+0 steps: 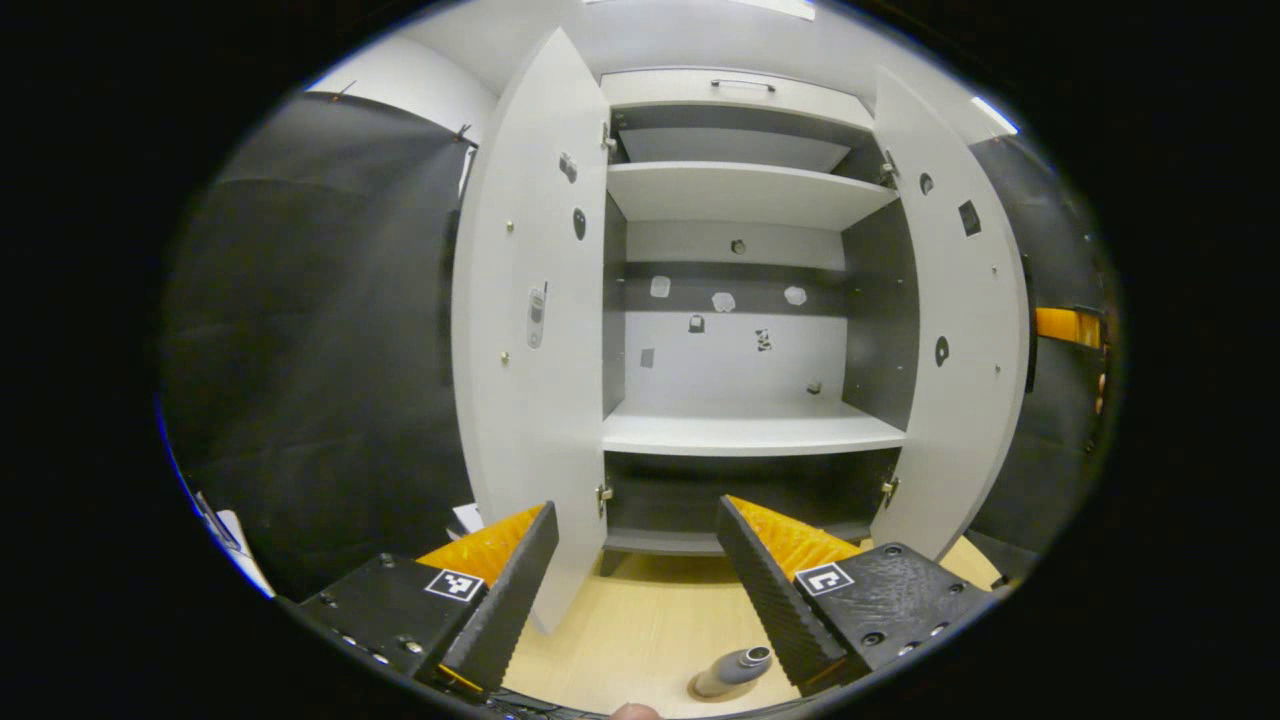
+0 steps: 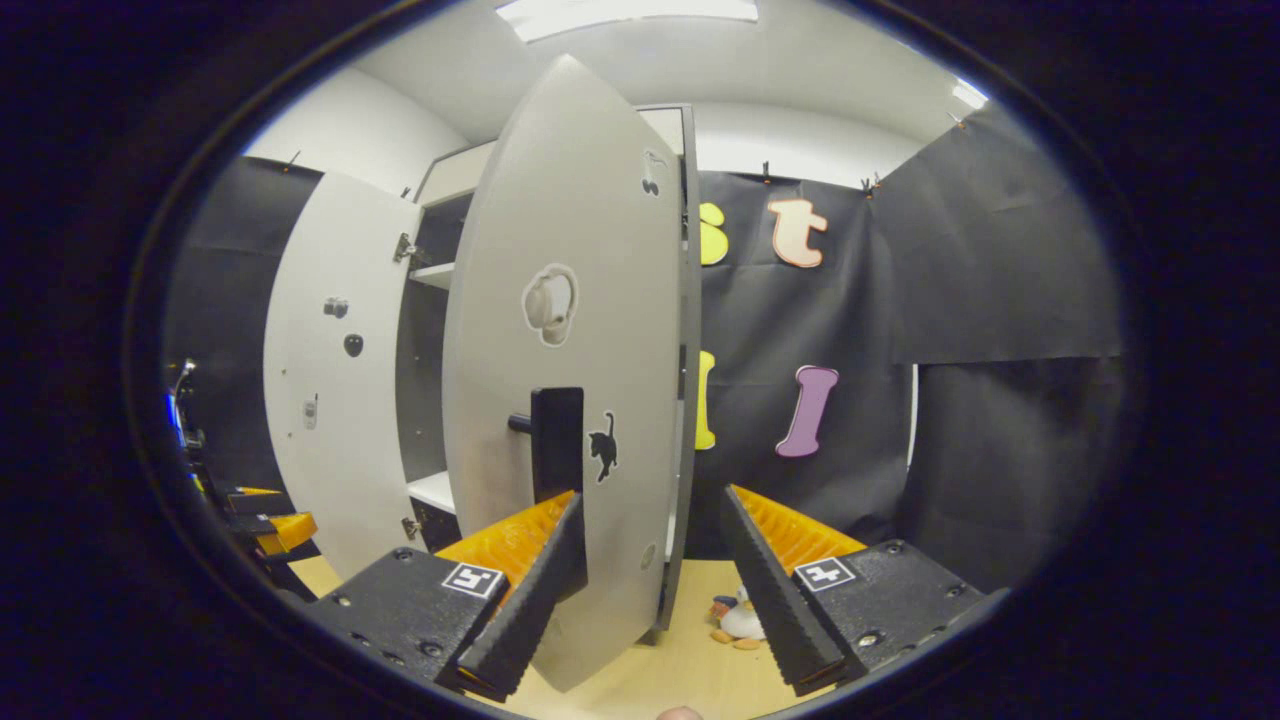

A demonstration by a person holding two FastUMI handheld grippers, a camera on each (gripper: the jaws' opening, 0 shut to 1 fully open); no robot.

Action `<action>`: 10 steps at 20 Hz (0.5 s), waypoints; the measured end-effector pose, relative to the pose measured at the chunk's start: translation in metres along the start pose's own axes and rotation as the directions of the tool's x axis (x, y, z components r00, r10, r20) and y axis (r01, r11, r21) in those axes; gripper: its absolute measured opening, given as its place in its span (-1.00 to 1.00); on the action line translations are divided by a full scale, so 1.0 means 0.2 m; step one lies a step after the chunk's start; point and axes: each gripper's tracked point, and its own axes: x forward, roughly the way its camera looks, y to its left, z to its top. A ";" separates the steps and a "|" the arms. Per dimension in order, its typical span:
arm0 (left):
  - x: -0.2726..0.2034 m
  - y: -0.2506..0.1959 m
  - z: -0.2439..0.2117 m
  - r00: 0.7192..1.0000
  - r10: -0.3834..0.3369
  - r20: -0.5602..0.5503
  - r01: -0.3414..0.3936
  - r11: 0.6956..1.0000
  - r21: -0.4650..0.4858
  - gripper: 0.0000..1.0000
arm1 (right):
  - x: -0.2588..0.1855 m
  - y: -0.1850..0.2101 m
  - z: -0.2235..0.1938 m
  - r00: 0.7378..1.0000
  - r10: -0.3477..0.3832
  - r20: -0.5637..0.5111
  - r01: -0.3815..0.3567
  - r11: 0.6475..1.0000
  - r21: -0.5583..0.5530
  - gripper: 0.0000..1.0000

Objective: Grasp the bottle in the cabinet with the left hand and place it on the coaster, then close the right door with the right hand and the left door with the left hand.

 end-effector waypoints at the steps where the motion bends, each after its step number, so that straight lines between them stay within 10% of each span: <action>1: -0.01 0.03 0.02 1.000 0.013 0.009 -0.013 1.000 0.004 0.95 | 0.01 0.01 0.00 1.000 0.010 -0.002 -0.010 1.000 0.001 0.82; 10: -0.07 0.17 0.03 0.996 0.072 0.054 -0.074 0.996 0.051 0.94 | 0.11 0.20 -0.01 0.994 0.109 0.011 -0.109 0.994 0.009 0.83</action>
